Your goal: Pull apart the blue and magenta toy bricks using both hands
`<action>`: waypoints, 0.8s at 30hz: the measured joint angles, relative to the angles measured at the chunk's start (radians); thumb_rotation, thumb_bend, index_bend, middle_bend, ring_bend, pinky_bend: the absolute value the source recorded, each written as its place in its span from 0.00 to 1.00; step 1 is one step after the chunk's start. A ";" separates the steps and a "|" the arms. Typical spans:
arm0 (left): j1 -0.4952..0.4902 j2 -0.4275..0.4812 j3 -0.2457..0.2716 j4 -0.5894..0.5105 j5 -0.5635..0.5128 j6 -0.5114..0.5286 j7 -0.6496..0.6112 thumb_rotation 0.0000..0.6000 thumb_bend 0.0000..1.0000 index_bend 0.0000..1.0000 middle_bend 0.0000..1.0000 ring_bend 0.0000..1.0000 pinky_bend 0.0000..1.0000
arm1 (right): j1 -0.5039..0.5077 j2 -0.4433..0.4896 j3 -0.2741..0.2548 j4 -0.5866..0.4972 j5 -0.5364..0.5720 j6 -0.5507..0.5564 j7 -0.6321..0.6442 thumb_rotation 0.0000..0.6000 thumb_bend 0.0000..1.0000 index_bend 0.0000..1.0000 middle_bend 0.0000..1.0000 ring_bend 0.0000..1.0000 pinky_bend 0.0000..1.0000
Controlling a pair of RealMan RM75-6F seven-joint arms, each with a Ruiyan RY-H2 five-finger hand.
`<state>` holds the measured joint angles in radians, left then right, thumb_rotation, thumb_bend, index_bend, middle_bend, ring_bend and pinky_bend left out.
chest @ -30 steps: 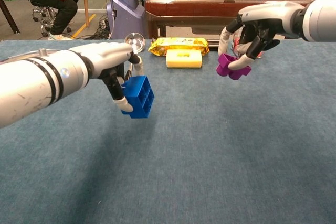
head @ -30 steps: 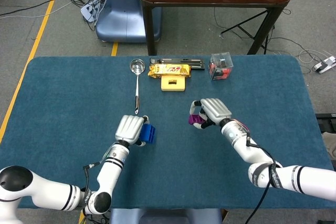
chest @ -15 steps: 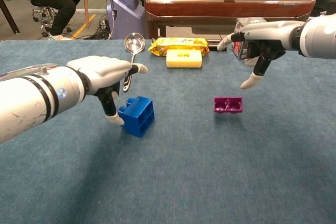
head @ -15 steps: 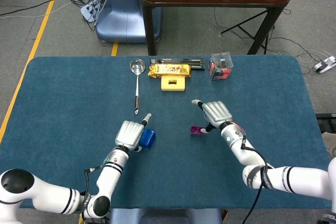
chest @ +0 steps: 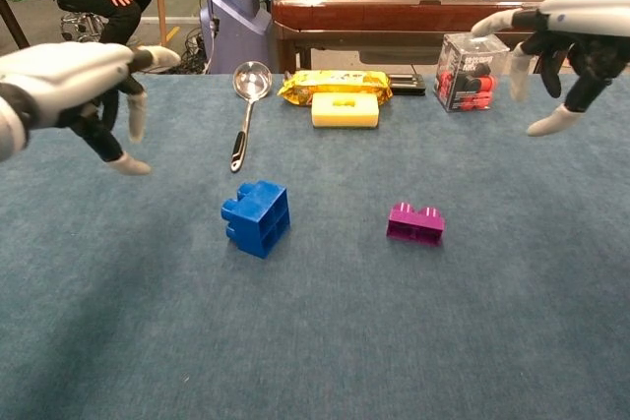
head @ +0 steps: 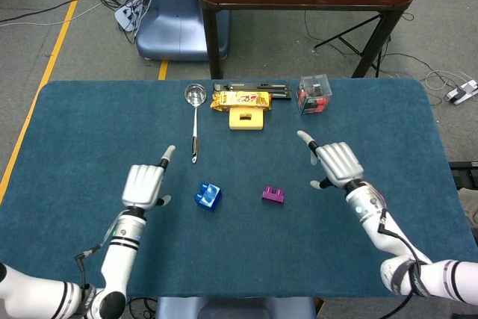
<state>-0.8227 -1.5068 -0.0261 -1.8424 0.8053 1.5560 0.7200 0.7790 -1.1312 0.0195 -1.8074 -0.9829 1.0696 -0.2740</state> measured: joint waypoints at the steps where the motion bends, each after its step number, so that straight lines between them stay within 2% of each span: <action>1: 0.020 0.016 0.011 0.005 0.033 0.017 -0.019 1.00 0.00 0.00 0.35 0.43 0.70 | -0.026 0.016 -0.012 0.000 -0.046 0.022 0.014 1.00 0.00 0.07 0.35 0.38 0.61; 5: 0.106 0.085 0.063 0.051 0.179 0.074 -0.120 1.00 0.00 0.00 0.33 0.41 0.65 | -0.136 0.053 -0.050 0.016 -0.177 0.123 0.090 1.00 0.00 0.11 0.34 0.35 0.53; 9: 0.203 0.158 0.122 0.154 0.304 0.103 -0.241 1.00 0.00 0.00 0.30 0.37 0.60 | -0.249 0.071 -0.083 0.061 -0.275 0.233 0.179 1.00 0.00 0.12 0.34 0.34 0.48; 16: 0.342 0.254 0.165 0.201 0.350 0.097 -0.365 1.00 0.00 0.00 0.28 0.36 0.59 | -0.402 0.092 -0.120 0.131 -0.346 0.351 0.230 1.00 0.00 0.12 0.34 0.34 0.48; 24: 0.457 0.340 0.183 0.201 0.358 0.063 -0.438 1.00 0.00 0.00 0.26 0.35 0.57 | -0.501 0.103 -0.127 0.165 -0.375 0.399 0.247 1.00 0.00 0.14 0.35 0.34 0.48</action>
<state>-0.3661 -1.1666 0.1569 -1.6409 1.1631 1.6187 0.2815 0.2779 -1.0284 -0.1074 -1.6429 -1.3580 1.4688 -0.0267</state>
